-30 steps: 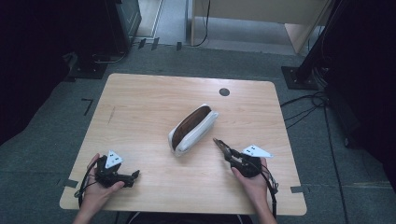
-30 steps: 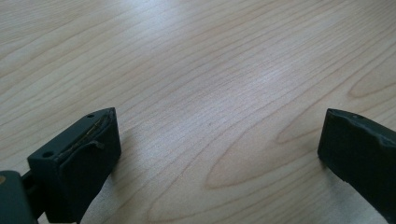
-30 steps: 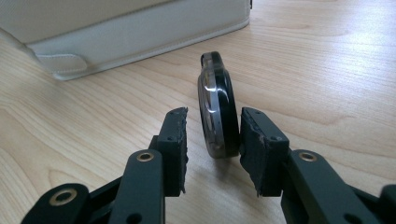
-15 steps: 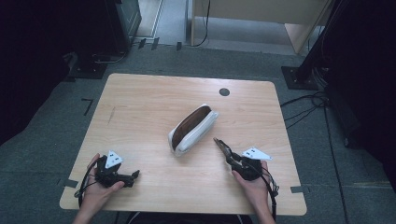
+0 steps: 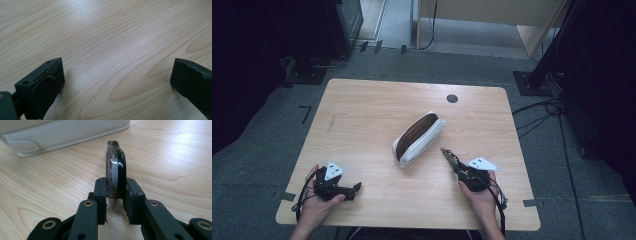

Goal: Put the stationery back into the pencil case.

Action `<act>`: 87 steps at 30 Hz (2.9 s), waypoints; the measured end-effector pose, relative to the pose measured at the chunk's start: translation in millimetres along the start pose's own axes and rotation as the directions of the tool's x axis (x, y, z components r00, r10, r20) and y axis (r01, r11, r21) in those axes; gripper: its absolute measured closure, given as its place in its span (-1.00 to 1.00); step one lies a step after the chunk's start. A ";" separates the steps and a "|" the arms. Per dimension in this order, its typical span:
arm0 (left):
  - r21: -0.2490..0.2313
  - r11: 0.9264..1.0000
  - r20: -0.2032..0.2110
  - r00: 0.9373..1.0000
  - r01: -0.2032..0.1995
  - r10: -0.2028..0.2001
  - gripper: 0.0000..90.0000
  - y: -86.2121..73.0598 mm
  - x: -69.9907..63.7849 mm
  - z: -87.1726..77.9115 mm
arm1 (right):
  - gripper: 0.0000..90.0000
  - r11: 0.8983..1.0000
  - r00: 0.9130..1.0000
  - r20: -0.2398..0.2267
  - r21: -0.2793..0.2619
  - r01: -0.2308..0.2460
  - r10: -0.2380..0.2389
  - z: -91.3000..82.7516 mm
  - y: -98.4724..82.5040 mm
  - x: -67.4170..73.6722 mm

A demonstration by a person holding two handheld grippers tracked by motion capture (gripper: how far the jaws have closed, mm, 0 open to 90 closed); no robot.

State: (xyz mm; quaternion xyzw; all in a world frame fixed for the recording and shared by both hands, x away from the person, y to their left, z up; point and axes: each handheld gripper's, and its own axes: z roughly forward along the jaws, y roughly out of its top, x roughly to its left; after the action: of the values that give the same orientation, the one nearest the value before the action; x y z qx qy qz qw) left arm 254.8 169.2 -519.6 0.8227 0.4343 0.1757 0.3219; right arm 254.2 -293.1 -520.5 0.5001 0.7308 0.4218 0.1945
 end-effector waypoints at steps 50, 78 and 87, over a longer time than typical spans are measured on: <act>-0.001 1.000 -0.001 1.000 0.002 -0.002 -1.00 0.0 -0.1 0.0 | 0.65 0.975 0.974 -0.143 -0.160 0.153 -0.176 -27.4 122.6 40.1; 0.001 1.000 -0.001 1.000 0.000 0.000 -1.00 0.0 0.0 -0.1 | 0.64 0.978 0.972 -0.155 -0.132 0.160 -0.179 6.2 150.4 52.0; 0.001 1.000 -0.001 1.000 -0.001 0.001 -1.00 0.0 0.1 -0.1 | 0.64 0.979 0.971 -0.163 -0.138 0.152 -0.174 16.8 155.0 57.4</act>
State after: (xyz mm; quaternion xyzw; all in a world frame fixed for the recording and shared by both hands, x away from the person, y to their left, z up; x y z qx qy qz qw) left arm 254.7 169.3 -519.6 0.8230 0.4342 0.1759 0.3211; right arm 329.6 -212.3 -396.5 0.3865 0.7560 0.4912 0.1945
